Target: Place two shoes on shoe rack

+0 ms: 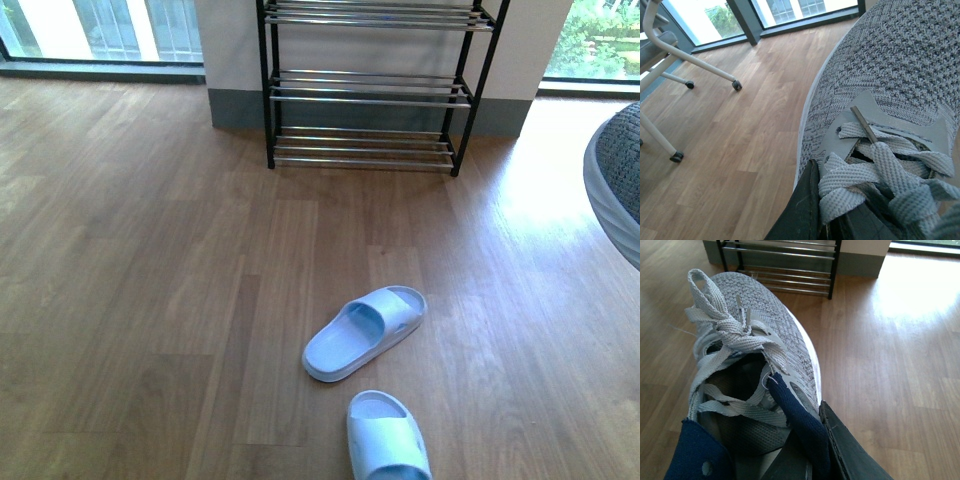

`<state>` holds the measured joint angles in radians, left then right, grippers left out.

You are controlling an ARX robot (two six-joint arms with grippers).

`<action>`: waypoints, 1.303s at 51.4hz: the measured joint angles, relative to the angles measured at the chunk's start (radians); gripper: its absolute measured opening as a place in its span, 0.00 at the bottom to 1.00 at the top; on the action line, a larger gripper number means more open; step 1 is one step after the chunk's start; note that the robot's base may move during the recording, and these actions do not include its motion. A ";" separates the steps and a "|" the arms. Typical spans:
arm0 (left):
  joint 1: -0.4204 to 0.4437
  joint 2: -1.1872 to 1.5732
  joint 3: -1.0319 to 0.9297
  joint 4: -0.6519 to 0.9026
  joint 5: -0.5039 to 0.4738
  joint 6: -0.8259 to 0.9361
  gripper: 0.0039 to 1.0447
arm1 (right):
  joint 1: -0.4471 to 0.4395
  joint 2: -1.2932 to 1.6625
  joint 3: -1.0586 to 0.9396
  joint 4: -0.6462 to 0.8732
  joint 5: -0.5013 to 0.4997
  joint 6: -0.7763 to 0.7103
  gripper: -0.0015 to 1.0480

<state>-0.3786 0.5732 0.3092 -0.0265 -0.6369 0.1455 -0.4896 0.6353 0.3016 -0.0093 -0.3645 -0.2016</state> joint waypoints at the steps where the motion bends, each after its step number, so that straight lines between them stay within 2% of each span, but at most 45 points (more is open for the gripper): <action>1: 0.000 0.000 0.000 0.000 0.001 0.000 0.01 | 0.000 0.000 0.000 0.000 0.002 0.000 0.01; 67: -0.002 0.002 -0.002 0.000 0.010 0.000 0.01 | -0.002 0.002 0.000 0.000 0.022 0.002 0.01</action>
<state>-0.3809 0.5747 0.3077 -0.0265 -0.6273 0.1455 -0.4919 0.6369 0.3012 -0.0097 -0.3424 -0.1993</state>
